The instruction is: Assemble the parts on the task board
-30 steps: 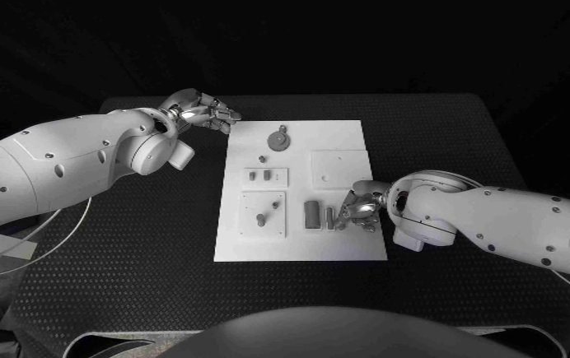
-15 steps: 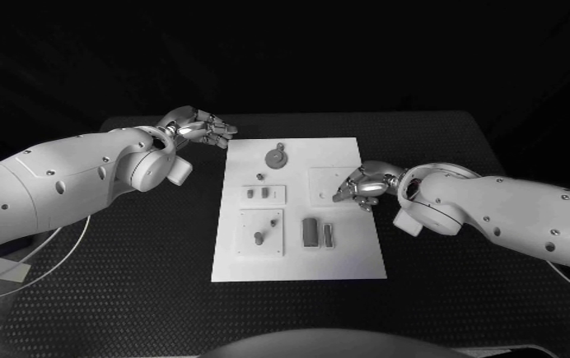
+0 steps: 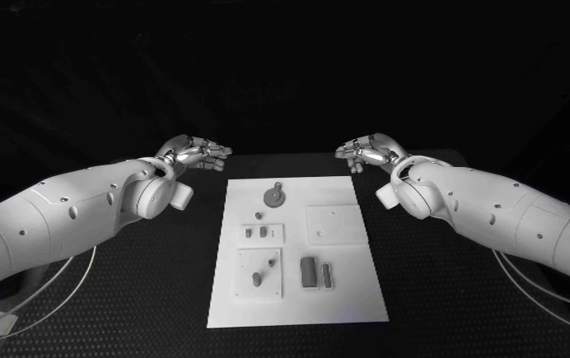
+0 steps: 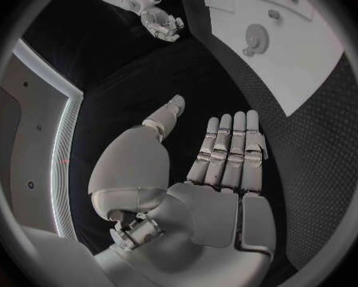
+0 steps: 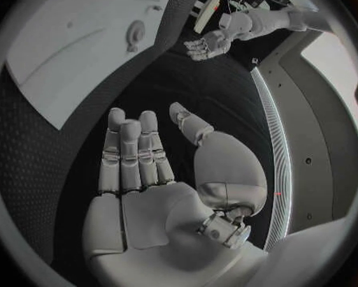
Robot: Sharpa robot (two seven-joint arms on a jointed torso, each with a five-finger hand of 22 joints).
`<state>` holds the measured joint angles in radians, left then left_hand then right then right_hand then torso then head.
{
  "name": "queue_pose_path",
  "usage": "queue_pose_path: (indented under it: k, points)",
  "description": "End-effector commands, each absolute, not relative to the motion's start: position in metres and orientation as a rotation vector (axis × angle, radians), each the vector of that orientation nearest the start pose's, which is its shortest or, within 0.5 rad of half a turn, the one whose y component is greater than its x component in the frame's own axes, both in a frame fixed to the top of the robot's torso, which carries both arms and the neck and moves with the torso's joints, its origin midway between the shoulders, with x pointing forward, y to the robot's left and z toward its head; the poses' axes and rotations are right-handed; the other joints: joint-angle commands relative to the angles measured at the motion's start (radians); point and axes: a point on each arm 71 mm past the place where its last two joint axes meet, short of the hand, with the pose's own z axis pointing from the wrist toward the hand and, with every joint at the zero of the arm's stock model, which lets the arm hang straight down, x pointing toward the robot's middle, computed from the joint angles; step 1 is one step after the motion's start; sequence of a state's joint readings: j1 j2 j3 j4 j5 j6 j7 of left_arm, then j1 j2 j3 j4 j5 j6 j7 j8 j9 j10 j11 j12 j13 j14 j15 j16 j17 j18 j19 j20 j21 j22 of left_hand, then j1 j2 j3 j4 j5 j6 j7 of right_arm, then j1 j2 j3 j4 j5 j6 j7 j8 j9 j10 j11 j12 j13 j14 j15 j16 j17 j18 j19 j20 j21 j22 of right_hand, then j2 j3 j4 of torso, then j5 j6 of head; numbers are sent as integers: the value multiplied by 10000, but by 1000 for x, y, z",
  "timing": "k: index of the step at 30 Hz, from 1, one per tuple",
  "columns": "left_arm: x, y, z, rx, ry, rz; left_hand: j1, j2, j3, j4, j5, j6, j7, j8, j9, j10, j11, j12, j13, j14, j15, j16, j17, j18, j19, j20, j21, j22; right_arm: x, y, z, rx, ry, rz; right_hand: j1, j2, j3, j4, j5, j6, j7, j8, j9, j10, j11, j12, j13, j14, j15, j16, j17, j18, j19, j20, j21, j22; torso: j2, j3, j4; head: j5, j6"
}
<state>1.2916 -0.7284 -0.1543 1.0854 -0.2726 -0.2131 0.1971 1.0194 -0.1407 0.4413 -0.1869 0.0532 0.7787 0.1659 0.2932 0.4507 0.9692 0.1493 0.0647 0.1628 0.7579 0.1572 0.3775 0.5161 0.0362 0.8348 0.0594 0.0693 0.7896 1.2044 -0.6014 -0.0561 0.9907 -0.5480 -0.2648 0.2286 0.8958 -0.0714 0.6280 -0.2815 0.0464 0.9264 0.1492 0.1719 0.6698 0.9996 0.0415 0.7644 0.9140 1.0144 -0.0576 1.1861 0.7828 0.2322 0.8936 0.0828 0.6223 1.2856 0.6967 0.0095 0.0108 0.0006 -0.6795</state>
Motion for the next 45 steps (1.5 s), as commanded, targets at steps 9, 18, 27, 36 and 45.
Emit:
queue_pose_path:
  k: [9, 18, 27, 36, 45]
  points:
    - [583, 278, -191, -9793, 14573, -11493, -234, -37, -111, 53, -27, -967, -74, -395, -99, -1187, -24, -26, -544, -872, 156, -713, -359, -330, -1202, 174, -29, -529, 589, -239, -223, 8038, 15713, 12349, -512, 465, 199, 180, 25, -1352, 304, -443, -317, -1482, 1213, -4716, -4506, -3740, 2479, -6434, -3136, -1340, -4571, 1092, -3396, -1321, -481, 52, -68, 14, 1379]
    - [589, 266, -199, -9635, 14698, -11806, -359, 85, -206, 99, -31, -1075, -210, -308, 9, -1302, -145, 29, -692, -1083, 155, -870, -447, -362, -1405, 242, -44, -762, 588, -244, -235, 8530, 15427, 12358, -624, 505, -261, 233, 39, -1688, 260, -436, -469, -1520, 1221, -5761, -5741, -4284, 2479, -7441, -3770, -1443, -4918, 1203, -3796, -1370, -642, 109, -107, 166, 1766]
    - [586, 266, -207, -9782, 14896, -11432, -10194, 1407, -4413, 1869, -532, -7787, -1659, -2932, -4507, -9692, -1493, -647, -1628, -7579, -1572, -3775, -5161, -362, -8348, -594, -693, -7896, 584, -245, -241, 8616, 15550, 11993, -8958, 714, -6280, 2815, -464, -9264, -1492, -1719, -6698, -9996, -415, -7644, -9140, -10144, 576, -11861, -7828, -2322, -8936, -828, -6223, -5398, -681, 115, -119, 183, 1748]
    - [566, 249, -218, -10243, 14303, -11792, -10194, 1407, -4413, 1869, -532, -7787, -1659, -2932, -4507, -9692, -1493, -647, -1628, -7579, -1572, -3775, -5161, -362, -8348, -594, -693, -7896, 570, -234, -239, 9079, 14744, 12336, -8958, 714, -6280, 2815, -464, -9264, -1492, -1719, -6698, -9996, -415, -7644, -9140, -10144, 576, -11861, -7828, -2322, -8936, -828, -6223, -12856, -1236, -23, -112, 59, 1121]
    - [515, 217, -229, -11239, 13109, -12236, -10194, 1407, -4413, 1869, -532, -7787, -1659, -2932, -4507, -9692, -1493, -647, -1628, -7579, -1572, -3775, -5161, -362, -8348, -594, -693, -7896, 530, -214, -234, 10286, 13314, 12674, -8958, 714, -6280, 2815, -464, -9264, -1492, -1719, -6698, -9996, -415, -7644, -9140, -10144, 576, -11861, -7828, -2322, -8936, -828, -6223, -12856, -1525, -95, -108, -6, 795]
